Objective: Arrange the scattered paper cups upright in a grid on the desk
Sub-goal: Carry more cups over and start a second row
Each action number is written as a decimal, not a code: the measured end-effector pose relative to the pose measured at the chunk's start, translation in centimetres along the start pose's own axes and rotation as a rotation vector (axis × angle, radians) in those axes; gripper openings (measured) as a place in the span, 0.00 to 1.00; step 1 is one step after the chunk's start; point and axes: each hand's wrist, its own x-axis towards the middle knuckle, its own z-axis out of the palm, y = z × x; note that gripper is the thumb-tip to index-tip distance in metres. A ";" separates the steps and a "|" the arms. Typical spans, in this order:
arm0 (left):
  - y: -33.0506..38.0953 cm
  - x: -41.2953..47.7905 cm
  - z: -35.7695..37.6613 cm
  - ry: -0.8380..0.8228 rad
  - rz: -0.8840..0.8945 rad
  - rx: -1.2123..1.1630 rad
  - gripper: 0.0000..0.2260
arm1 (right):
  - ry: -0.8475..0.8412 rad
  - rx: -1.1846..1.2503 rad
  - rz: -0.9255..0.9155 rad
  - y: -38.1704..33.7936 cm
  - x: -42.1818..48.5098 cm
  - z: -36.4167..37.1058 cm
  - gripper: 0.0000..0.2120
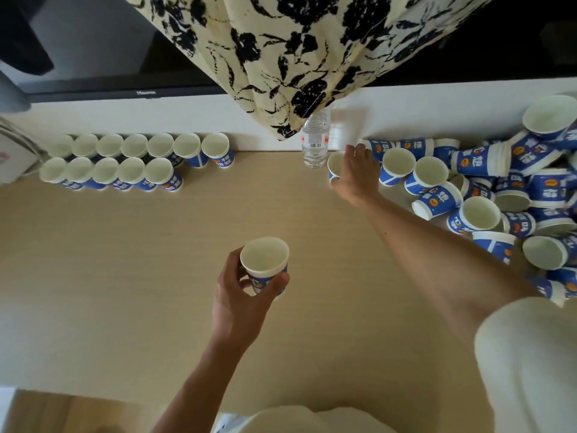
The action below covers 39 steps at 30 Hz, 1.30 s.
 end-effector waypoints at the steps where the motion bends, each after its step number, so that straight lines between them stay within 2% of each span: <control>1: -0.1 0.0 -0.1 0.001 -0.002 -0.003 0.28 | 0.018 0.026 0.011 0.0 -0.5 0.0 0.33; 4: -0.4 -0.2 -0.5 0.004 -0.012 -0.008 0.28 | 0.064 0.209 0.062 0.0 -2.9 0.0 0.33; 8: -1.1 -0.2 -0.9 0.001 -0.034 -0.034 0.28 | 0.077 0.671 0.162 -0.6 -8.3 -1.7 0.34; 12: -1.6 -0.2 -1.8 0.005 -0.040 -0.075 0.27 | -0.007 0.837 0.209 -2.2 -13.6 -3.2 0.36; 16: -1.9 0.2 -3.4 0.025 -0.044 -0.113 0.26 | -0.040 0.955 0.190 -4.8 -16.0 -3.3 0.31; 25: -4.4 2.3 -11.0 0.073 -0.051 -0.191 0.25 | -0.113 1.038 0.088 -17.7 -15.0 -0.7 0.30; 30: -6.3 3.8 -15.8 0.103 -0.074 -0.219 0.24 | -0.106 0.997 0.065 -24.6 -12.7 2.0 0.31; 35: -8.0 6.1 -19.7 0.118 -0.092 -0.229 0.23 | -0.098 0.949 0.066 -29.3 -9.4 4.2 0.29; 39: -9.3 8.1 -22.1 0.125 -0.099 -0.238 0.24 | -0.105 0.891 0.113 -31.9 -6.7 5.8 0.31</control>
